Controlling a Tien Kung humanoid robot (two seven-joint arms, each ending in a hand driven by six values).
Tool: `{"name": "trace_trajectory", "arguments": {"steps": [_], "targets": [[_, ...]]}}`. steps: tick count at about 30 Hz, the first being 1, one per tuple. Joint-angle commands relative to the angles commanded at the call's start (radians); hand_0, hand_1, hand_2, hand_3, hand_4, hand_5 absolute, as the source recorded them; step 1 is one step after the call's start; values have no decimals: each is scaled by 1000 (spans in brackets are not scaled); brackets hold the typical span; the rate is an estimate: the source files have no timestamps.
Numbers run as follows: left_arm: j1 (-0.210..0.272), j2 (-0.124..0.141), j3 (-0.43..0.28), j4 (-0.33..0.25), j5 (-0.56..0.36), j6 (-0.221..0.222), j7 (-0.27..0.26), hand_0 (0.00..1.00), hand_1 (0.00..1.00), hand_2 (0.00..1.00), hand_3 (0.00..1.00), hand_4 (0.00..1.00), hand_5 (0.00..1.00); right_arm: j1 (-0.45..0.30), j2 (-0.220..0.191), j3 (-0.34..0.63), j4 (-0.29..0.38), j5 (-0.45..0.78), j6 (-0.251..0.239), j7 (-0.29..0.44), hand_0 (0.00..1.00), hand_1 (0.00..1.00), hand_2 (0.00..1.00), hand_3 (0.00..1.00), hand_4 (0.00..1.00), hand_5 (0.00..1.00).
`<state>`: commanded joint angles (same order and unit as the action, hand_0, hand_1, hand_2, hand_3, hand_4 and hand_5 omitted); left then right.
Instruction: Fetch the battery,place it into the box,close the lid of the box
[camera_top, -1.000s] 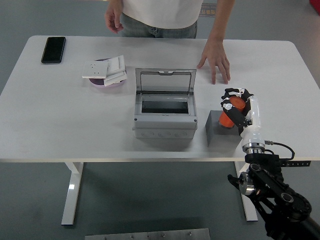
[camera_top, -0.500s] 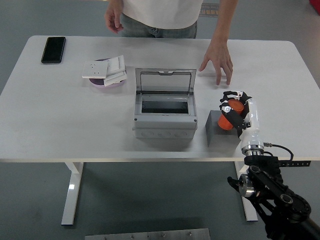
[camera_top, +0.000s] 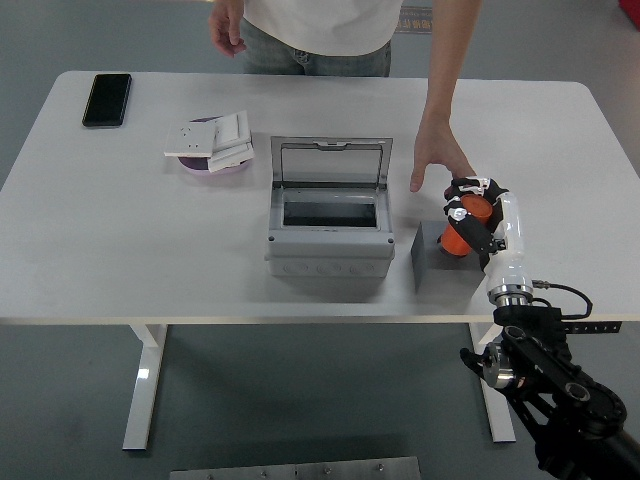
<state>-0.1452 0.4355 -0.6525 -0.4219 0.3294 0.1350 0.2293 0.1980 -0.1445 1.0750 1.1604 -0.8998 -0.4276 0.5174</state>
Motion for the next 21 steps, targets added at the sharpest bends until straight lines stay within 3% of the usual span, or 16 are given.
{"name": "trace_trajectory", "arguments": {"steps": [21], "targets": [[-3, -6, -2, 0, 8, -4, 2, 601, 757, 634, 573, 633, 132, 25, 6, -21, -65, 9, 9, -7, 404, 301, 283, 295, 218, 2]]}}
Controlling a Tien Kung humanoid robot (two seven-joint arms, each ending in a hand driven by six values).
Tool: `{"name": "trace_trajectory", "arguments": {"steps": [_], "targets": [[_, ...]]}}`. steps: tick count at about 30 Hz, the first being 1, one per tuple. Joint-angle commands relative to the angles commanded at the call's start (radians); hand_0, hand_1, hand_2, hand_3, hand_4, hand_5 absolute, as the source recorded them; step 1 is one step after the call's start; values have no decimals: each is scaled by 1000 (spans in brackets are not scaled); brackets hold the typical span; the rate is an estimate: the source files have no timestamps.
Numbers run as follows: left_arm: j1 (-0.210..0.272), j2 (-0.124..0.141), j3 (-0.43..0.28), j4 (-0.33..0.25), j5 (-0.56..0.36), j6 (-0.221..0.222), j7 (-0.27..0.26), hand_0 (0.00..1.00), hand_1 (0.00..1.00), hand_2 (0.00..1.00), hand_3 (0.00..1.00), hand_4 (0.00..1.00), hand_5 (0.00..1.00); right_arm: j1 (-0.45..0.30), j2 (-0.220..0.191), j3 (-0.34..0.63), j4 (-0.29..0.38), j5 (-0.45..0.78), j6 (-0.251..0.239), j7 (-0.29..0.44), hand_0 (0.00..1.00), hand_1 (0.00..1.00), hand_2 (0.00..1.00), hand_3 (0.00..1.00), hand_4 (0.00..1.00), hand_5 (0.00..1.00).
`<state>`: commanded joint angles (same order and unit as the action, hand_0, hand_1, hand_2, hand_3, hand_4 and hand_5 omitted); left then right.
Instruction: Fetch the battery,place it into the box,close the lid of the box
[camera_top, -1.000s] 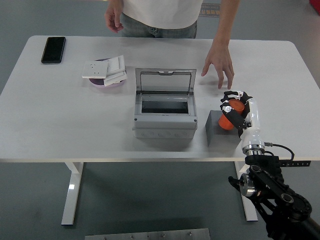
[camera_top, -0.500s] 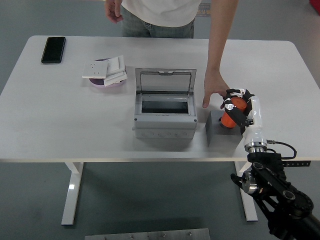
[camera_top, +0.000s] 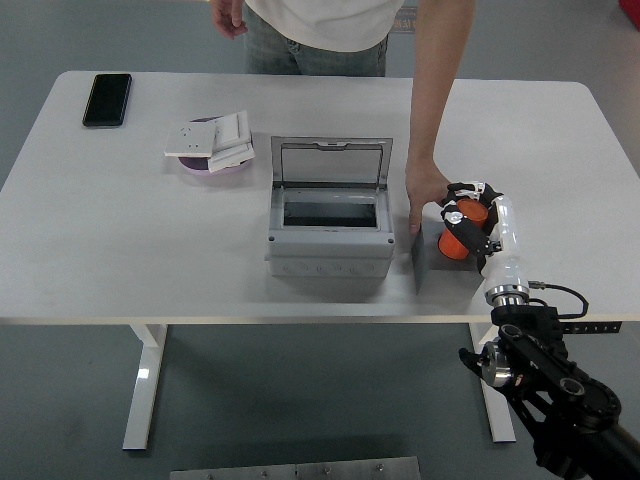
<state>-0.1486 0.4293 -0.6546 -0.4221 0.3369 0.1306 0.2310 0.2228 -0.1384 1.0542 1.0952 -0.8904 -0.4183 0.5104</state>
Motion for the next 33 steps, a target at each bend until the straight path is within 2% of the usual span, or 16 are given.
{"name": "trace_trajectory", "arguments": {"steps": [9, 19, 20, 25, 26, 31, 32, 33], "targets": [[0, -1, -3, 0, 4, -1, 2, 601, 757, 634, 573, 633, 132, -5, 0, -4, -3, -11, 1, -11, 403, 301, 283, 295, 225, 2], [0, -1, -4, 1, 4, -1, 2, 601, 757, 633, 571, 633, 132, -8, -2, 4, 2, -63, 27, -72, 407, 301, 284, 296, 230, 2], [0, -1, -4, 1, 4, -1, 2, 601, 756, 632, 571, 633, 132, -9, -2, 5, 3, -68, 31, -78, 542, 498, 512, 545, 663, 2], [-1, -1, -5, 1, 7, -2, 4, 601, 756, 632, 571, 633, 132, -8, -3, 9, 2, -78, 44, -92, 542, 498, 512, 545, 663, 2], [-1, 0, -5, 1, 7, -2, 4, 600, 756, 631, 570, 633, 132, -8, -3, 10, 1, -79, 46, -93, 704, 683, 690, 749, 744, 2], [-1, 0, -7, 0, 10, -3, 6, 600, 756, 631, 570, 633, 132, -7, -3, 11, 4, -86, 48, -96, 704, 683, 690, 749, 744, 2], [-1, 0, -7, 0, 11, -3, 7, 602, 757, 626, 570, 632, 132, -6, -4, 11, 5, -89, 49, -97, 922, 777, 784, 866, 933, 118], [-1, 0, -8, 0, 11, -3, 7, 602, 757, 626, 570, 632, 132, -5, -4, 11, 8, -92, 49, -98, 922, 777, 784, 866, 933, 118]]}}
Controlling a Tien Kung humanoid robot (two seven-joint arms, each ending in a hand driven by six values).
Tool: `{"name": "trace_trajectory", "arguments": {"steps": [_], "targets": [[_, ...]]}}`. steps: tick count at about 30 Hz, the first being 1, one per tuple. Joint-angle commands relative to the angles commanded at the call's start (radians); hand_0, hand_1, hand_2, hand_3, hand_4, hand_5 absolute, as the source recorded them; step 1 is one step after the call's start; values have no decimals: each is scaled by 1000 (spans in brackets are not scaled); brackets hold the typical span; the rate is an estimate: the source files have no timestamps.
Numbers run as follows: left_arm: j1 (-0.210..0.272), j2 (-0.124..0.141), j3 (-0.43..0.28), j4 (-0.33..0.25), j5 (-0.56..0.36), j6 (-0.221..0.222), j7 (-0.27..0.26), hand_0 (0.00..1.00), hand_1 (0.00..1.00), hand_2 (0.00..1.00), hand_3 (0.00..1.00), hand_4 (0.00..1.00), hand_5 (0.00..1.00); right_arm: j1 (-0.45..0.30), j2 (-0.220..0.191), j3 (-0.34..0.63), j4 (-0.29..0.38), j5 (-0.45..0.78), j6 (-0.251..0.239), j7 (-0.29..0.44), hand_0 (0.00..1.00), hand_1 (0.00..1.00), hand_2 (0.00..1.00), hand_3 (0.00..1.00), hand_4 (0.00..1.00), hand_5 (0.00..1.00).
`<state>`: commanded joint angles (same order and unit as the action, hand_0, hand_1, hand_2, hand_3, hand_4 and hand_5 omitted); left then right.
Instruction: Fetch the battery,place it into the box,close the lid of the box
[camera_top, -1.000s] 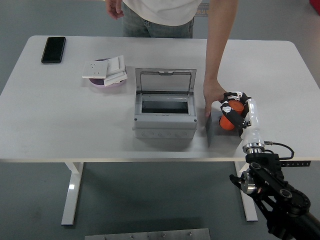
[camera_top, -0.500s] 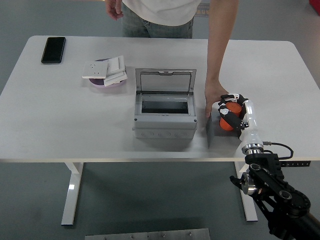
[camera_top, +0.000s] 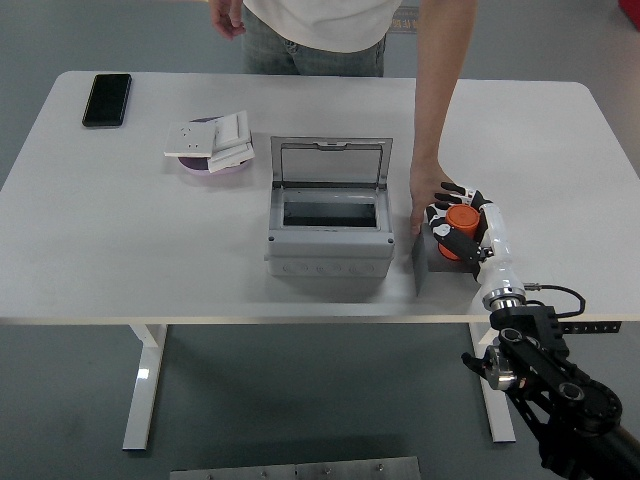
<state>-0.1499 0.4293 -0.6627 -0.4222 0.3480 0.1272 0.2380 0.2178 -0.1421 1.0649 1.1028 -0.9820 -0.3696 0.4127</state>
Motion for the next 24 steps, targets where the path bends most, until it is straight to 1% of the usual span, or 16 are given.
{"name": "trace_trajectory", "arguments": {"steps": [4, 5, 9, 10, 16, 17, 22, 23, 24], "targets": [[-2, 0, -2, 0, 1, -1, 0, 602, 757, 626, 570, 632, 132, 4, 0, 3, 7, -9, 4, -3, 922, 777, 784, 866, 933, 118], [-3, 0, -2, 0, 1, -1, 0, 599, 753, 618, 570, 626, 131, 5, -1, 4, 9, -10, 5, -4, 981, 810, 799, 885, 980, 215], [-5, 1, -4, 0, 3, -1, 0, 599, 753, 618, 570, 626, 131, 9, -4, 6, 18, -19, 3, -11, 981, 810, 799, 885, 980, 215], [-5, 1, -5, 0, 4, -1, 1, 599, 751, 598, 564, 614, 126, 9, -4, 8, 20, -21, 3, -14, 998, 848, 807, 918, 998, 278], [-5, 2, -7, 0, 6, -2, 4, 599, 751, 598, 564, 614, 126, 11, -5, 14, 31, -31, 5, -25, 998, 848, 807, 918, 998, 278], [-5, 2, -7, 0, 6, -2, 4, 601, 749, 592, 564, 618, 129, 12, -6, 16, 34, -33, 6, -27, 998, 871, 831, 926, 998, 318], [-6, 2, -6, 0, 4, -4, 4, 601, 749, 592, 564, 618, 129, 15, -8, 23, 52, -43, 8, -38, 998, 871, 831, 926, 998, 318], [-7, 2, -6, 0, 4, -4, 5, 600, 748, 592, 565, 614, 126, 16, -8, 25, 57, -46, 8, -41, 998, 865, 822, 917, 998, 353], [-7, 2, -6, 0, 4, -4, 5, 600, 748, 592, 565, 614, 126, 16, -9, 27, 62, -48, 8, -43, 998, 865, 822, 917, 998, 353]]}}
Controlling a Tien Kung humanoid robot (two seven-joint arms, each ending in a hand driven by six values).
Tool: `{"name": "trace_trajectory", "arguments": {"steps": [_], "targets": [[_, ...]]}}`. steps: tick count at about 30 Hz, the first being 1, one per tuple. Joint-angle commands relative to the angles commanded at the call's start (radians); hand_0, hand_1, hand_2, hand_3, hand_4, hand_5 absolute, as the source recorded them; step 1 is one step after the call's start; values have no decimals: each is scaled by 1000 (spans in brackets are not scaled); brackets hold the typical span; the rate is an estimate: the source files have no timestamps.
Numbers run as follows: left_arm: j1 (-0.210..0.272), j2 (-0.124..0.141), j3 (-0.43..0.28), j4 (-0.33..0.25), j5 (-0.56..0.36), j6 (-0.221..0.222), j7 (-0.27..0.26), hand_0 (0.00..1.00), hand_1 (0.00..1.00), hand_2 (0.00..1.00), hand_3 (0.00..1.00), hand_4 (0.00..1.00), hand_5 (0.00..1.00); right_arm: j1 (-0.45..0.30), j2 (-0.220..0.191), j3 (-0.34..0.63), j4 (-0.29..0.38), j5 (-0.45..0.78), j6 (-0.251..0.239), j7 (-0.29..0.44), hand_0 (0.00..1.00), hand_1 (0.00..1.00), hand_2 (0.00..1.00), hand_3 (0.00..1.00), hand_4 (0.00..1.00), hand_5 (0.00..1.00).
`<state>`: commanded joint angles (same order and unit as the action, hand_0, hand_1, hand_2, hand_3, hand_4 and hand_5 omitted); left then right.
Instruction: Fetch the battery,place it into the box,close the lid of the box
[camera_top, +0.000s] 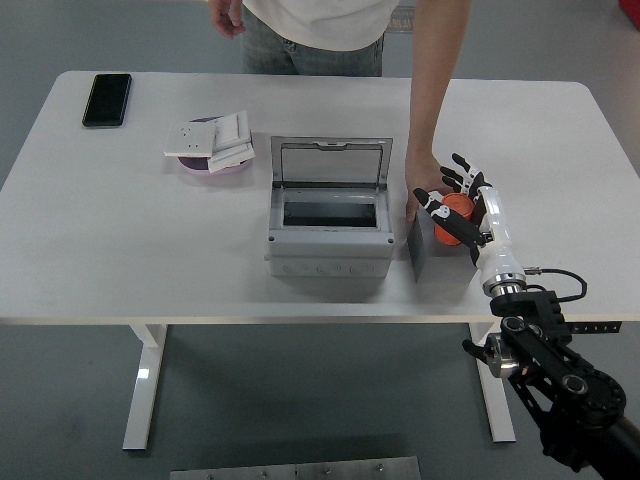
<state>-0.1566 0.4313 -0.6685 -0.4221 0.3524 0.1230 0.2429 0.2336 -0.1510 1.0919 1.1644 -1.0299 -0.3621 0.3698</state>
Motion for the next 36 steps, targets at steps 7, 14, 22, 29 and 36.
{"name": "trace_trajectory", "arguments": {"steps": [7, 14, 22, 29, 36], "targets": [[-1, 4, 2, 1, -6, 2, -3, 599, 747, 589, 565, 611, 122, -1, -13, 16, 65, -26, 6, -35, 998, 861, 818, 922, 998, 401], [1, 6, 9, 3, -20, 3, -9, 598, 746, 590, 565, 603, 114, -11, -33, 37, 155, -76, 9, -85, 998, 861, 821, 922, 998, 477], [4, 8, 10, 3, -23, 2, -11, 596, 744, 583, 565, 596, 107, -14, -42, 36, 187, -117, 26, -126, 998, 854, 811, 910, 998, 809], [8, 15, 9, 4, -27, 5, -13, 596, 744, 581, 563, 594, 106, -17, -88, 36, 270, -239, 62, -238, 998, 806, 782, 888, 998, 823], [15, 19, 14, 4, -41, 8, -19, 596, 744, 580, 563, 593, 106, -19, -149, 63, 343, -304, 78, -304, 995, 780, 761, 828, 998, 824]]}}
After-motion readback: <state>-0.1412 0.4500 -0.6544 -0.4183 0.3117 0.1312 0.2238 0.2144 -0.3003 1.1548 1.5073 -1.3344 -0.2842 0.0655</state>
